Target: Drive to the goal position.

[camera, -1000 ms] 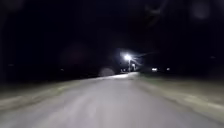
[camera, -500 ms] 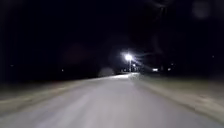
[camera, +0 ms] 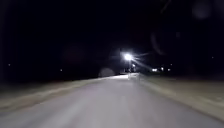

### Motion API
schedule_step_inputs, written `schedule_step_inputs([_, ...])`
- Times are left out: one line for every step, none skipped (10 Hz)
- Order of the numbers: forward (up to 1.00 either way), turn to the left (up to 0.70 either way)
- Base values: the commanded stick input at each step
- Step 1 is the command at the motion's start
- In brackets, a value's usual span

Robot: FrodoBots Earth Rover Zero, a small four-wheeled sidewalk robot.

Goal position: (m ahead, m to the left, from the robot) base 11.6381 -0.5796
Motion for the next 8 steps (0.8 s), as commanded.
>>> schedule_step_inputs([1.0,-0.05])
schedule_step_inputs([1.0,-0.06])
schedule_step_inputs([1.0,-0.07])
schedule_step_inputs([1.0,-0.06])
schedule_step_inputs([1.0,-0.05])
schedule_step_inputs([1.0,-0.04])
schedule_step_inputs([1.0,-0.03])
schedule_step_inputs([1.0,-0.03])
